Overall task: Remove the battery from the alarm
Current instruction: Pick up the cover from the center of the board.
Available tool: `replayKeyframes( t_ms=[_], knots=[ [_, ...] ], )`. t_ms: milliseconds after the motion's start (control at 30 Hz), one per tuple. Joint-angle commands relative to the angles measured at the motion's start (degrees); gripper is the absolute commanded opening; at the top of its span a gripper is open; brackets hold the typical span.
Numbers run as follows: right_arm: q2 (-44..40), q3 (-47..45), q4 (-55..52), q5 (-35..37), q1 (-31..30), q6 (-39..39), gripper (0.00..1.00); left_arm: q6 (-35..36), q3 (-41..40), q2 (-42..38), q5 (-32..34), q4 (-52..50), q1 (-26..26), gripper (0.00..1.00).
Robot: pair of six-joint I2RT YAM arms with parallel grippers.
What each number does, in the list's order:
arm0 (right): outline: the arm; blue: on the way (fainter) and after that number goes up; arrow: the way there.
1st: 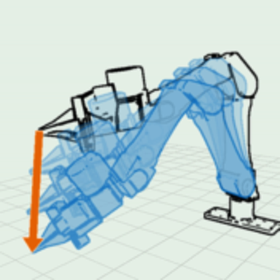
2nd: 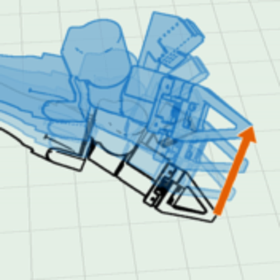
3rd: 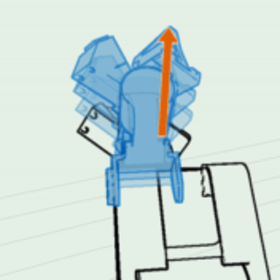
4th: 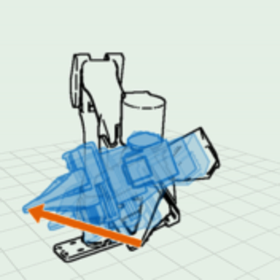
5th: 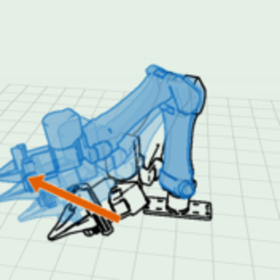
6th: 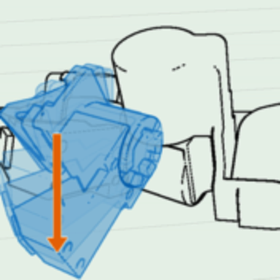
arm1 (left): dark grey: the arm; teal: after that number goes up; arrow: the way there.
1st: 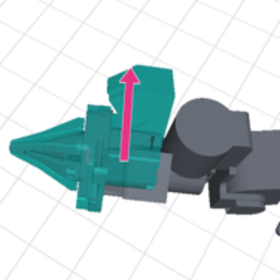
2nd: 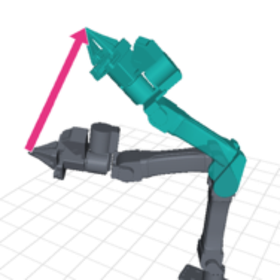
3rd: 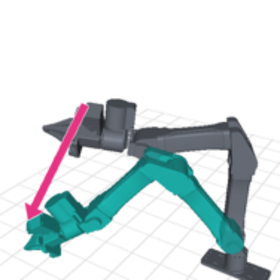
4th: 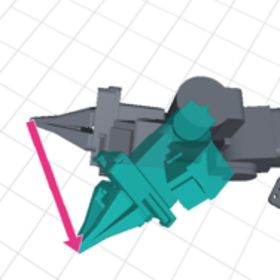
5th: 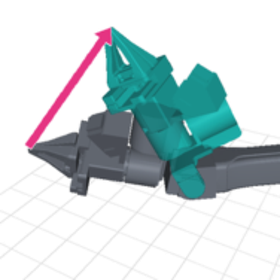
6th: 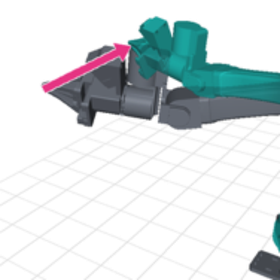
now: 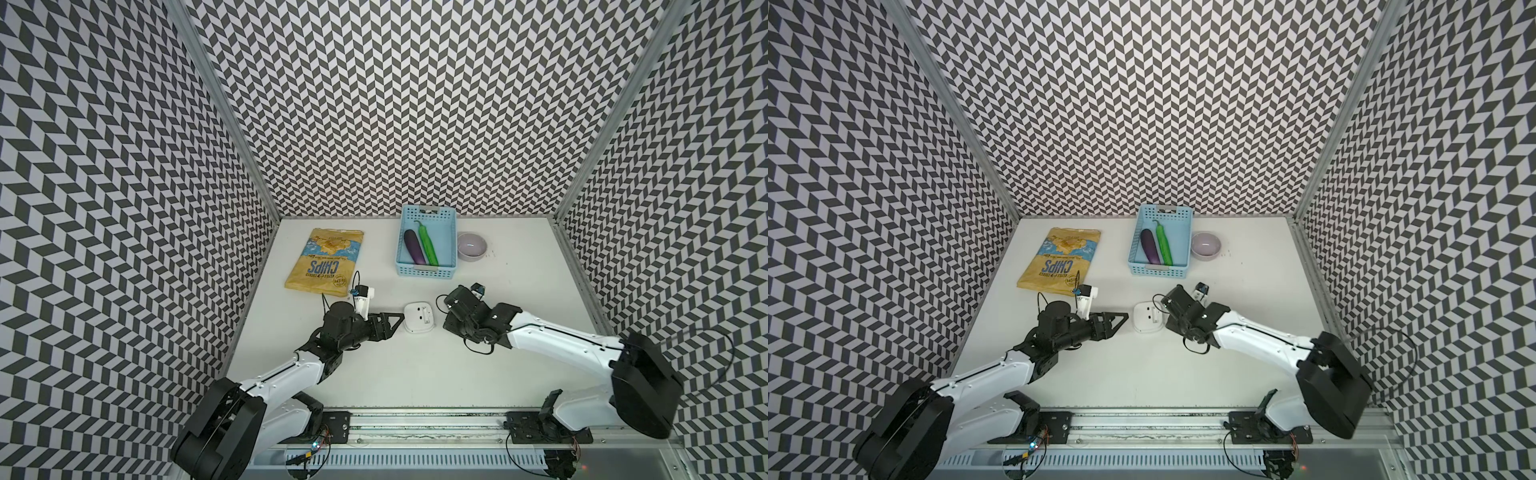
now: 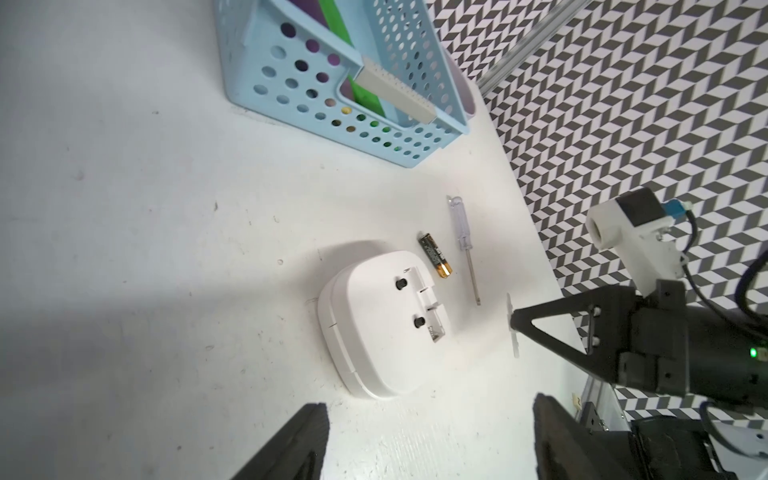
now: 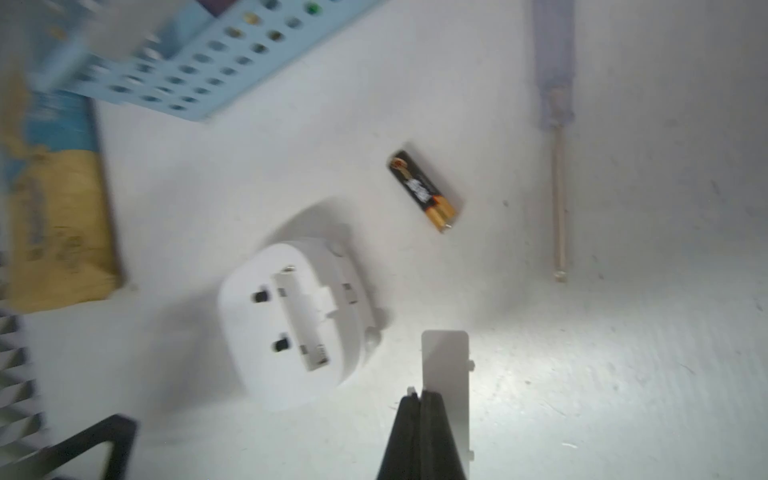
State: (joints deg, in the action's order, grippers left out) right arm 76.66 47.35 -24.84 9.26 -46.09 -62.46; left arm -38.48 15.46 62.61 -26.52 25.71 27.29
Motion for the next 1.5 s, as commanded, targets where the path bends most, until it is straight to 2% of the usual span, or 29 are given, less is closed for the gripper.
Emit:
replayKeyframes(
  t_ms=[0, 133, 233, 333, 467, 567, 633, 833, 1467],
  knots=[
    [-9.00, -5.50, 19.75, -9.19, 3.22, 9.50, 0.03, -3.91, -1.98, -3.52, -5.05, 12.34, -0.41, 0.80],
    [-17.82, -11.42, 31.65, -14.49, 8.12, 10.47, 0.03, -5.35, -2.72, -7.88, -6.37, 17.30, -0.44, 0.81],
    [-20.70, -11.58, 33.53, -19.63, 11.46, 11.07, 0.03, -1.16, -1.64, -11.18, -4.32, 14.46, 0.51, 0.80],
    [-23.05, -12.30, 35.10, -21.97, 12.98, 8.08, 0.03, 6.66, 1.82, -13.08, 3.63, 7.58, 6.34, 0.77],
    [-25.02, -15.55, 41.01, -25.26, 14.09, -2.37, 0.03, 17.89, 8.25, -9.98, 17.80, 0.41, 16.03, 0.70],
    [-25.00, -17.12, 43.91, -27.63, 14.10, -7.84, 0.01, 24.15, 12.85, -5.09, 24.01, -0.49, 20.47, 0.67],
    [-24.56, -16.57, 43.59, -29.17, 14.12, -8.01, 0.01, 27.35, 15.95, -1.48, 26.01, -0.74, 22.37, 0.65],
    [-24.88, -16.09, 43.20, -29.49, 14.10, -10.66, 0.00, 32.33, 22.31, 6.41, 29.96, -0.78, 25.81, 0.64],
    [-26.05, -16.77, 42.51, -26.03, 14.09, -10.93, 0.00, 31.47, 24.26, 10.86, 27.24, 3.57, 28.17, 0.58]
  ],
)
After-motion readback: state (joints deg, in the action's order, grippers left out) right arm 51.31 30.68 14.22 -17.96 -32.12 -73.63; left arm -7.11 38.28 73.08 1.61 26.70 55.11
